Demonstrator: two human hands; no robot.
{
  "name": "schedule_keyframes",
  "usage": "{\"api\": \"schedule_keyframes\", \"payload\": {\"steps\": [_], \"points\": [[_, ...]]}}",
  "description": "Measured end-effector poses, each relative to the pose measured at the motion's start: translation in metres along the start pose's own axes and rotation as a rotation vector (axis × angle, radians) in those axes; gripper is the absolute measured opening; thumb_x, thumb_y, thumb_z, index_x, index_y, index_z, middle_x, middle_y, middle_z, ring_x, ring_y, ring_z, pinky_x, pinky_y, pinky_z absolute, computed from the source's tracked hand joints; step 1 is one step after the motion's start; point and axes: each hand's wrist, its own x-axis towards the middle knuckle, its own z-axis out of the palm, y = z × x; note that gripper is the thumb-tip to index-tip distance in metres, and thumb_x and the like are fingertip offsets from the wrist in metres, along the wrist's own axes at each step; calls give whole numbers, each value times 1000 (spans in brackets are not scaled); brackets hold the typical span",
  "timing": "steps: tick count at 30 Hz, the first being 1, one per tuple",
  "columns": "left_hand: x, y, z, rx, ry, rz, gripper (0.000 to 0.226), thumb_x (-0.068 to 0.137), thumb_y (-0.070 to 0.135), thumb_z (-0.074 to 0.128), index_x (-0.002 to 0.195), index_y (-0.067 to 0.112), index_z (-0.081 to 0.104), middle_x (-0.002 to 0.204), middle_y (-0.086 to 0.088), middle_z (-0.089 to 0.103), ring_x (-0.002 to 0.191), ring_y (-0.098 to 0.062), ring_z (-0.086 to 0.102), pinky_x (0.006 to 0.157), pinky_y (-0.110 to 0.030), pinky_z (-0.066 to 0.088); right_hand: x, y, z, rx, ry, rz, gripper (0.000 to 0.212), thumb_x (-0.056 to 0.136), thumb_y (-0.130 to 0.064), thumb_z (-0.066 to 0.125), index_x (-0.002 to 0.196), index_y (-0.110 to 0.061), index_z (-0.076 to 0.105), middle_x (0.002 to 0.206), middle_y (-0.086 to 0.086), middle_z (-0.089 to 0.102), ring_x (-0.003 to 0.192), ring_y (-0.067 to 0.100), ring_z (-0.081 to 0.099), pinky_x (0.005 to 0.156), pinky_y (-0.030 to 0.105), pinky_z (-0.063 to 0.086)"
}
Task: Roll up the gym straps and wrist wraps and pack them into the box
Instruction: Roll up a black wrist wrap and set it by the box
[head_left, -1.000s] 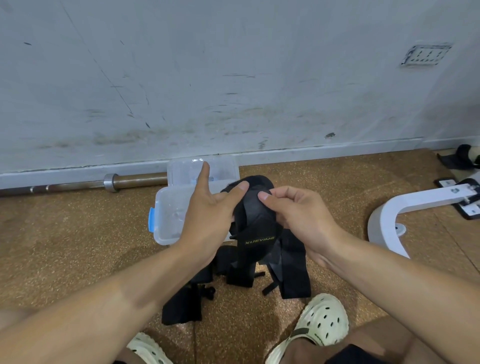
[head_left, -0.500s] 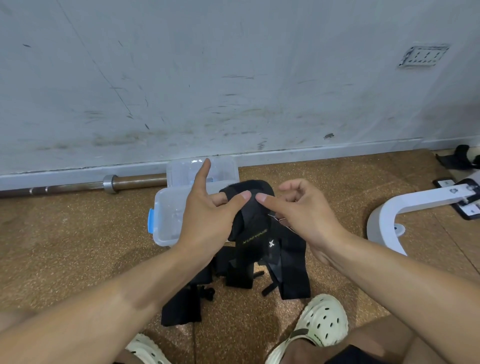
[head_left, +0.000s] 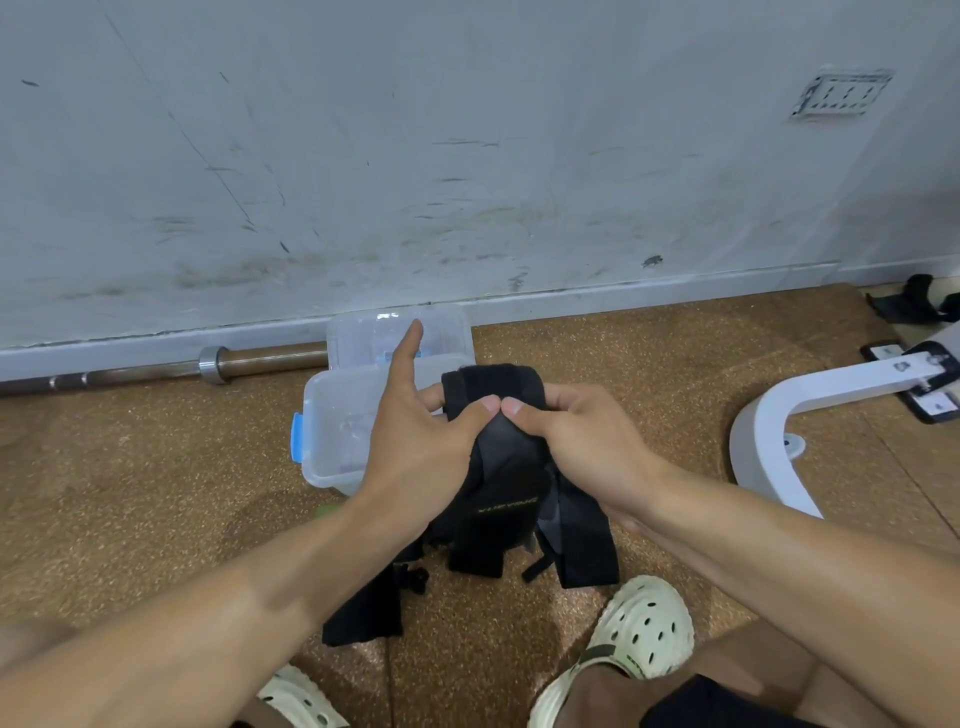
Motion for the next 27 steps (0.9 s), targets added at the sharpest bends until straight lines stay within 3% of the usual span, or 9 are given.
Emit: {"api": "schedule_keyframes", "payload": {"steps": [5,11,18,23,27], "points": [[-1,0,0,6,10,19,82,88,14,79,149,45,33,100,0,79,93,-21,77,91,-48,60,-1,1,1,-79,29,-45,24,106,-23,55,110,-24,79,99,-4,81,98,13,77,98,42,59],[-1,6,-2,-87,-55,31,101,86,2,77,159,41,19,103,-1,80,98,-21,77,95,-46,58,-1,0,-1,36,-2,-60,27,108,-25,51,115,-20,77,106,3,80,103,20,76,102,46,56],[1,6,-4,-39,-60,31,91,88,1,76,156,39,28,108,-2,78,95,-22,77,90,-45,61,-1,-2,-7,-152,17,-153,20,103,-23,61,114,-23,78,101,-7,80,98,11,76,97,40,59],[7,8,-4,-76,-37,-20,95,92,15,73,160,41,12,106,4,79,100,-15,75,98,-43,56,0,-8,-12,-265,14,-199,17,101,-30,64,108,-32,79,100,-16,79,98,5,74,98,39,57],[25,11,-14,-168,92,-109,95,94,20,72,162,36,6,113,2,76,105,-15,73,106,-46,51,0,-8,-16,-363,-135,-167,15,100,-29,67,105,-27,81,100,-14,79,97,4,74,101,35,55]]}}
